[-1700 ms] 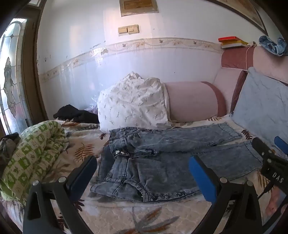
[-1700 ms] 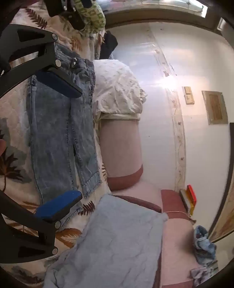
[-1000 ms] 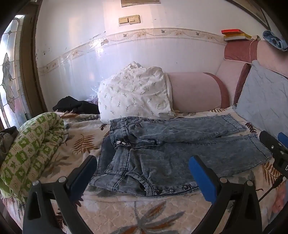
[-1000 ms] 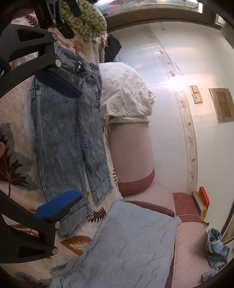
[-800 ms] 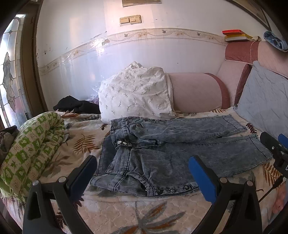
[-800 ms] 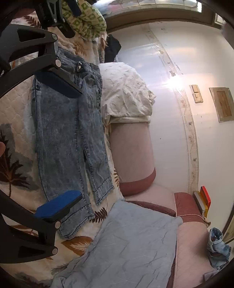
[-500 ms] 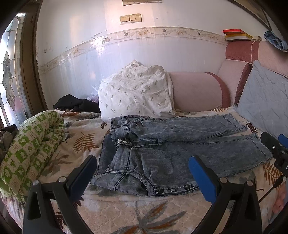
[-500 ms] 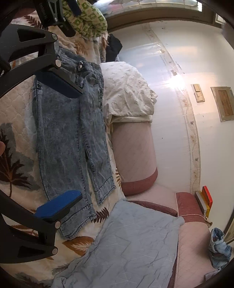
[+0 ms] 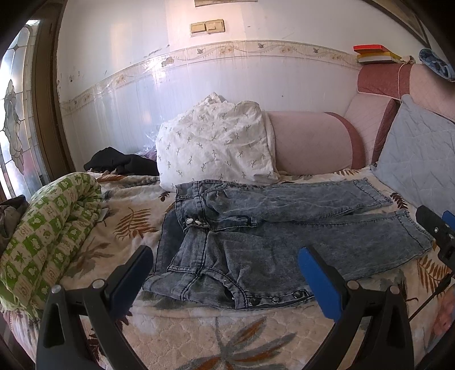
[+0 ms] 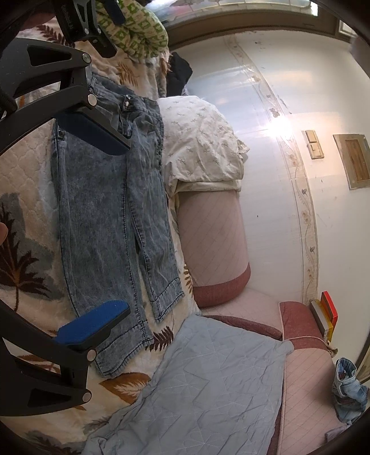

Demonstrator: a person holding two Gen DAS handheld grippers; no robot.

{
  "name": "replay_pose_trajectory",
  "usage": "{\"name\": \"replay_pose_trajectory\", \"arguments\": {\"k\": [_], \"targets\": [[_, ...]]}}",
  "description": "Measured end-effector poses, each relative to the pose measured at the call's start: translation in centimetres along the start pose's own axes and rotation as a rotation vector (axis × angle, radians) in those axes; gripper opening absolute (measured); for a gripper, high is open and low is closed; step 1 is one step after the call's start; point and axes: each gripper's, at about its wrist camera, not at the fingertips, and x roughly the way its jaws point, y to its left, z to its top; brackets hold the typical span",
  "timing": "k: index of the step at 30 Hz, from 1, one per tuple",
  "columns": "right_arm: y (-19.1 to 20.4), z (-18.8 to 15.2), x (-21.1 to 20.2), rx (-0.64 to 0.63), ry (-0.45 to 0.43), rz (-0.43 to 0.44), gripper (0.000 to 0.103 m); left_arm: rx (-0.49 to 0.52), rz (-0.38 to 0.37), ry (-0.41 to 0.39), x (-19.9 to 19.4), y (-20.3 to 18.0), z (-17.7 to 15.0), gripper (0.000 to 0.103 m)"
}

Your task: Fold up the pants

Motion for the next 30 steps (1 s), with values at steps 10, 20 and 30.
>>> {"name": "replay_pose_trajectory", "arguments": {"k": [10, 20, 30], "targets": [[-0.2, 0.02, -0.05, 0.002, -0.003, -0.002, 0.103, -0.002, 0.002, 0.002, 0.12, 0.33, -0.3, 0.103], [-0.3, 0.08, -0.17, 0.006, -0.006, -0.003, 0.103, -0.002, 0.007, 0.008, 0.2, 0.29, -0.43, 0.103], [-0.27, 0.13, -0.27, 0.007, -0.007, -0.005, 0.103, -0.001, 0.007, 0.009, 0.25, 0.24, -0.32, 0.103]]}}
